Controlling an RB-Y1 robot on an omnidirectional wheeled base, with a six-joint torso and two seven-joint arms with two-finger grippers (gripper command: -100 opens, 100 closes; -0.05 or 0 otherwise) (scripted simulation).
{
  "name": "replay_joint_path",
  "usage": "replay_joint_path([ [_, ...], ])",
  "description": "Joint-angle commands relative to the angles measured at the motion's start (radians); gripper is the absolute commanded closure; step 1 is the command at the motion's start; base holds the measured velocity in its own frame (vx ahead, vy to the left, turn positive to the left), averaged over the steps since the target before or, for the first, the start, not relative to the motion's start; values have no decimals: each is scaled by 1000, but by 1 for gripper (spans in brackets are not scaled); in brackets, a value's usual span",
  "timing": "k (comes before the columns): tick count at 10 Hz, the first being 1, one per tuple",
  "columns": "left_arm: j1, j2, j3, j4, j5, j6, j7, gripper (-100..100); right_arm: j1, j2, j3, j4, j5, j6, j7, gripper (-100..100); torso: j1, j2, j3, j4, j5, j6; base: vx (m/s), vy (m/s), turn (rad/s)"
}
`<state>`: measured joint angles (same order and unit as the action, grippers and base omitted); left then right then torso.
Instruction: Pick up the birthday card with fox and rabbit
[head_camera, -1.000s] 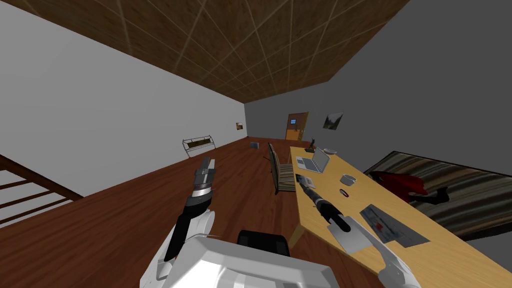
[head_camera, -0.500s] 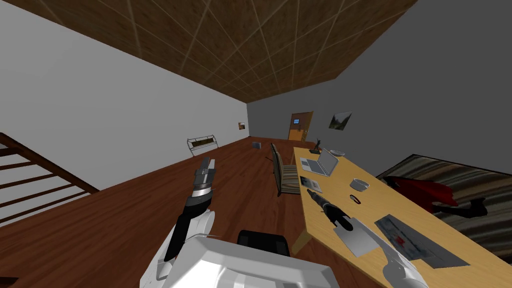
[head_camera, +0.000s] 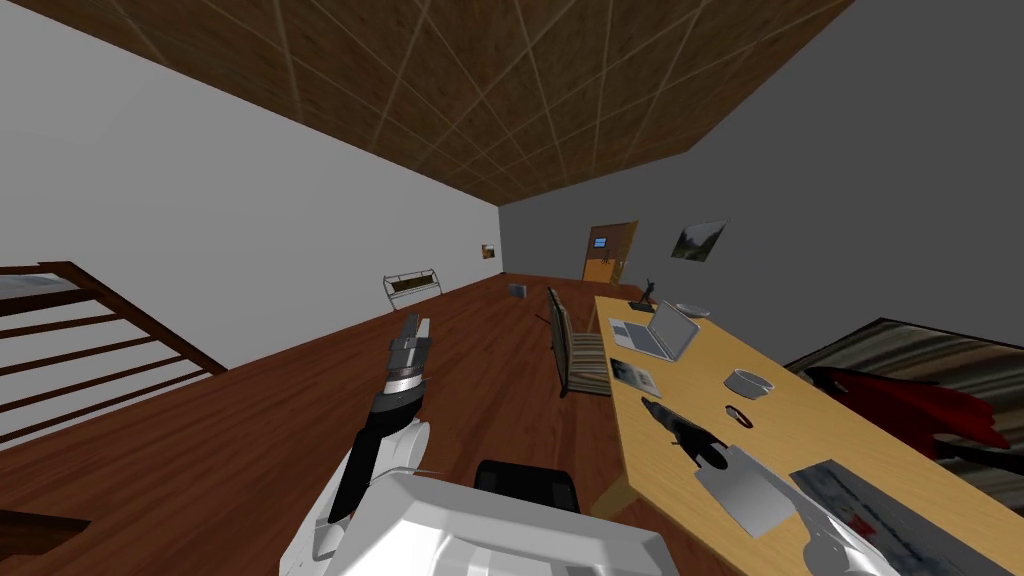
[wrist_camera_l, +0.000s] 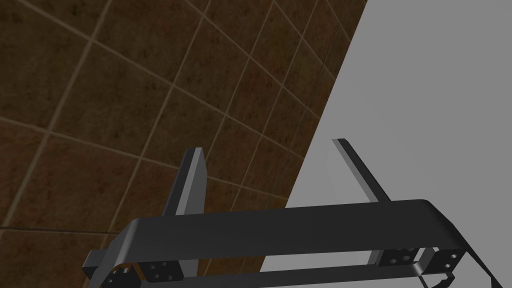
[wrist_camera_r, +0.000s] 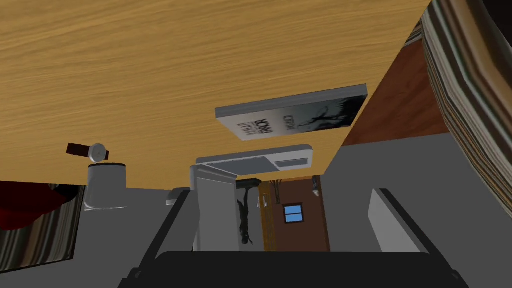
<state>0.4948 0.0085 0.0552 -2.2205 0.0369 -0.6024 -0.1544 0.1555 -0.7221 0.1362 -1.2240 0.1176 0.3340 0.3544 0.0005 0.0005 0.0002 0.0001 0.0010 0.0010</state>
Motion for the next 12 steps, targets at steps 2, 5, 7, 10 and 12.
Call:
replay_joint_path([
  [2,0,0,0,0,0,0,0,0,-22,-12,8,58,-1,31,12,-100,0,0,0,0,0,0,23,3,22],
  [5,0,0,0,0,0,0,0,0,-43,-58,19,171,8,102,51,-100,-1,1,1,0,0,0,26,-3,73],
  [7,0,0,0,0,0,0,0,0,-52,-78,25,214,12,149,70,-100,-1,1,0,0,-1,0,28,-12,55],
  [10,0,0,0,0,0,0,0,0,-61,-95,31,285,15,186,88,-100,-2,1,1,0,0,0,24,-19,48],
  [12,0,0,0,0,0,0,0,0,-68,-111,36,336,19,220,104,-100,-2,2,1,0,-1,0,16,-23,51],
])
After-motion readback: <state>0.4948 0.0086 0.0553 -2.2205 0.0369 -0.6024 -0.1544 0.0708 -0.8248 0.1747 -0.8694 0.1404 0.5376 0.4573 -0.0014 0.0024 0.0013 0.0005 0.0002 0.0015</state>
